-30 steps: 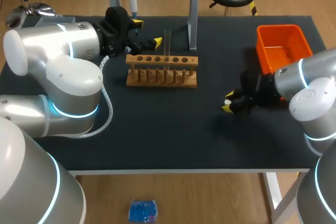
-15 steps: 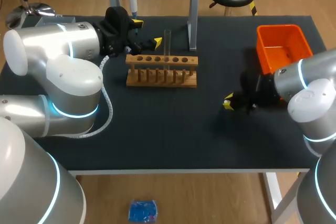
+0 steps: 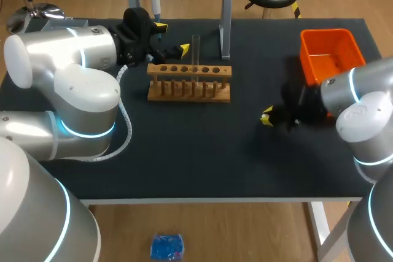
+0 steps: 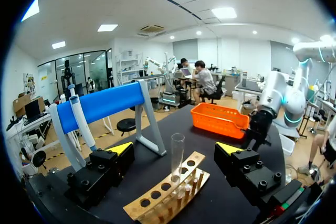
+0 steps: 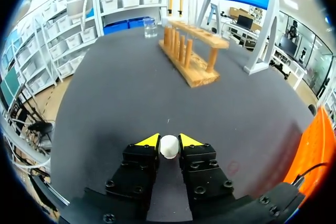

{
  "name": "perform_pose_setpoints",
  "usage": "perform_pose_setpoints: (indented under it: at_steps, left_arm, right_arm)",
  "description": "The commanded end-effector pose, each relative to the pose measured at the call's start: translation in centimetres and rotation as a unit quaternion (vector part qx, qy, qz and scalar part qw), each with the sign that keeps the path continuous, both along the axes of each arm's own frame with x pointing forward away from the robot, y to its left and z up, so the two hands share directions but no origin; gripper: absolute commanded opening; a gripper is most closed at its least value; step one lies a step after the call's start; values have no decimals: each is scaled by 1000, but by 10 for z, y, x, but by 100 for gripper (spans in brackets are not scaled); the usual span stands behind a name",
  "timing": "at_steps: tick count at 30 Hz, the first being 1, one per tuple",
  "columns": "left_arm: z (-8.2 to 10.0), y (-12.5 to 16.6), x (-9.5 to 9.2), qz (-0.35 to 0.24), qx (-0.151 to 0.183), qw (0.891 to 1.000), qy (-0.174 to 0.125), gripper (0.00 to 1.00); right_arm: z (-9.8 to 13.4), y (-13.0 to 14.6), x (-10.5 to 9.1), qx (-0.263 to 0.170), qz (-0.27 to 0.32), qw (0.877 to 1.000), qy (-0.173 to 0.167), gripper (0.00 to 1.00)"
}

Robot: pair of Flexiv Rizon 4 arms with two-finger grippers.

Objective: Invert the test tube, pick up the pipette, mount the tip to pipette, aspirate from beaker and dispense into the tube, eject the tip, return the pipette, and cap with the stopper.

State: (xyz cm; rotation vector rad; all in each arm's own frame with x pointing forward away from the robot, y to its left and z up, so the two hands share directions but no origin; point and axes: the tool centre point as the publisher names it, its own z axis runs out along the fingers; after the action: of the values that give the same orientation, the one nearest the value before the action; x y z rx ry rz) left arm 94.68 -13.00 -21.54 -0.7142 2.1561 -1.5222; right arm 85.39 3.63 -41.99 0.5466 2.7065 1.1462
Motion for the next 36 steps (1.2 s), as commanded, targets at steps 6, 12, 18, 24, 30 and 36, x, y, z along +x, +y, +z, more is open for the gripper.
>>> perform_pose_setpoints:
  at_steps: [6,12,18,24,30,36]
  left_arm:
    - [0,0,0,0,1,1000,1,100]
    - [0,0,0,0,1,1000,1,100]
    - [0,0,0,0,1,1000,1,100]
    - [0,0,0,0,1,1000,1,100]
    - [0,0,0,0,1,1000,1,100]
    - [0,0,0,0,1,1000,1,100]
  right_arm:
    - [98,2,11,-6,-4,1000,-17,0]
    - [161,16,16,-8,6,999,-37,0]
    - [204,32,15,-2,29,998,-64,0]
    - [214,37,14,0,37,997,-69,0]
    - [214,37,14,0,37,997,-69,0]
    - [214,37,14,0,37,997,-69,0]
